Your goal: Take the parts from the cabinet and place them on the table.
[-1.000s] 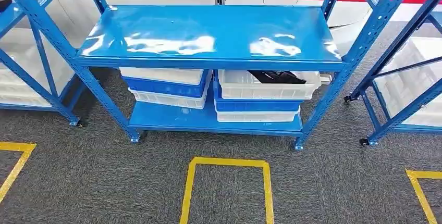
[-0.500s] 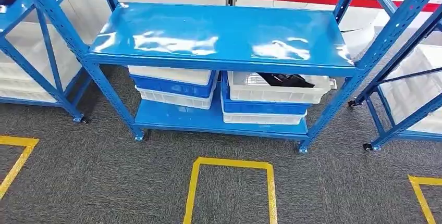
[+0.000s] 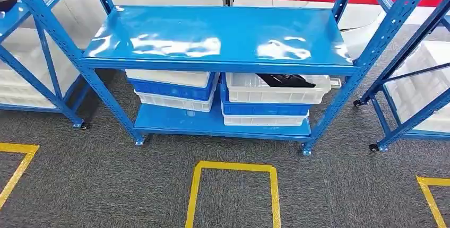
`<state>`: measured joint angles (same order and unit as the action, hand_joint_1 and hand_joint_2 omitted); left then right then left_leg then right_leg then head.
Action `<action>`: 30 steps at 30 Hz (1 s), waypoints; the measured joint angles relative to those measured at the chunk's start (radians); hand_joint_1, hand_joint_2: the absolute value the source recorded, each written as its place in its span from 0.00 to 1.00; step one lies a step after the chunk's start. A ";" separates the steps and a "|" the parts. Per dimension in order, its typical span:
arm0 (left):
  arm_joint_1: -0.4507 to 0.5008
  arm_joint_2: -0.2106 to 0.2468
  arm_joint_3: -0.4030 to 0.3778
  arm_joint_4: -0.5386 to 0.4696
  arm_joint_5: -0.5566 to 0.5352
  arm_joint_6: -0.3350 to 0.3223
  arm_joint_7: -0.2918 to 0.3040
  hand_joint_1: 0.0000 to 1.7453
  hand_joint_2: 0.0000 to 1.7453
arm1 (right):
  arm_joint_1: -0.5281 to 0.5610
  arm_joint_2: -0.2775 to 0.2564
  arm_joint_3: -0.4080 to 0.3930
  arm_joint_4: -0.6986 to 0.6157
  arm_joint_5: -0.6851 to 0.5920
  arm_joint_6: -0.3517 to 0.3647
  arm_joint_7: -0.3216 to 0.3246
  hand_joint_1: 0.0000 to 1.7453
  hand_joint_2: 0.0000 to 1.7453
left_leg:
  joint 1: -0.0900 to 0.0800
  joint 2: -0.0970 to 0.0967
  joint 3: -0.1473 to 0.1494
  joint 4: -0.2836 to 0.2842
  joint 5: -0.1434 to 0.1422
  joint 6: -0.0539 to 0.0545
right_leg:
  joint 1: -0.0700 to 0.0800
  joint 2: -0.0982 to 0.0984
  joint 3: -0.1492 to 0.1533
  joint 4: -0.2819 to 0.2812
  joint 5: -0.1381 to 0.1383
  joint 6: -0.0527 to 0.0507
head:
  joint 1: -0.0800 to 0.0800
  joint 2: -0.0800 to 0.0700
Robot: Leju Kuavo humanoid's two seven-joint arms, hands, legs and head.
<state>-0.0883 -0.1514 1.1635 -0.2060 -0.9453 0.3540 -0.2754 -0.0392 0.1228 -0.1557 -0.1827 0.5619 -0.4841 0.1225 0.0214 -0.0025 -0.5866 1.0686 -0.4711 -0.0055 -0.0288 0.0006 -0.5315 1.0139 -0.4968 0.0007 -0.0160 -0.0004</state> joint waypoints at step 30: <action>-0.002 0.005 0.018 0.000 0.023 0.007 0.003 0.00 1.00 | -0.001 0.009 -0.066 0.000 -0.043 0.055 -0.145 0.00 0.00 | -0.024 -0.006 0.018 -0.047 -0.002 0.040 | 0.011 0.002 0.001 0.005 -0.015 0.037 | 0.000 0.000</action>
<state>-0.0902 -0.1465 1.1810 -0.2064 -0.9228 0.3609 -0.2728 -0.0402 0.1320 -0.2213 -0.1827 0.5188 -0.4292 -0.0221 -0.0029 -0.0082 -0.5686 1.0218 -0.4730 0.0345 -0.0183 0.0023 -0.5310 1.0191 -0.5120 0.0380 -0.0156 -0.0004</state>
